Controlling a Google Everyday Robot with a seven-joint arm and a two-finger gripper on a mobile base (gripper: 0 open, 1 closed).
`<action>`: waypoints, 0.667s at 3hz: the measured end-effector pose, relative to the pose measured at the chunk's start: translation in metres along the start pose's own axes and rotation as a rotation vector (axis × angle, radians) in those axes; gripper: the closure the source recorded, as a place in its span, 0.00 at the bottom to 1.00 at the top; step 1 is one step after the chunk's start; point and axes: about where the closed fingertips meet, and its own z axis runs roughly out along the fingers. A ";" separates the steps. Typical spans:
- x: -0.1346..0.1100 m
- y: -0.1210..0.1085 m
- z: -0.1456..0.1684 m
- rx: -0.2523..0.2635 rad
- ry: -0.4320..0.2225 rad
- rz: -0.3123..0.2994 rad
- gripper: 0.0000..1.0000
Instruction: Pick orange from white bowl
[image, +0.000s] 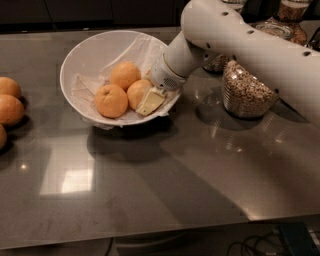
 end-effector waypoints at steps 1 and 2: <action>0.000 0.000 0.000 0.000 0.000 -0.001 1.00; -0.002 0.000 -0.003 0.006 0.002 -0.008 1.00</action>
Offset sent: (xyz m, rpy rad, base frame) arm -0.0030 -0.0034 0.0134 -0.0114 -0.0359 0.0011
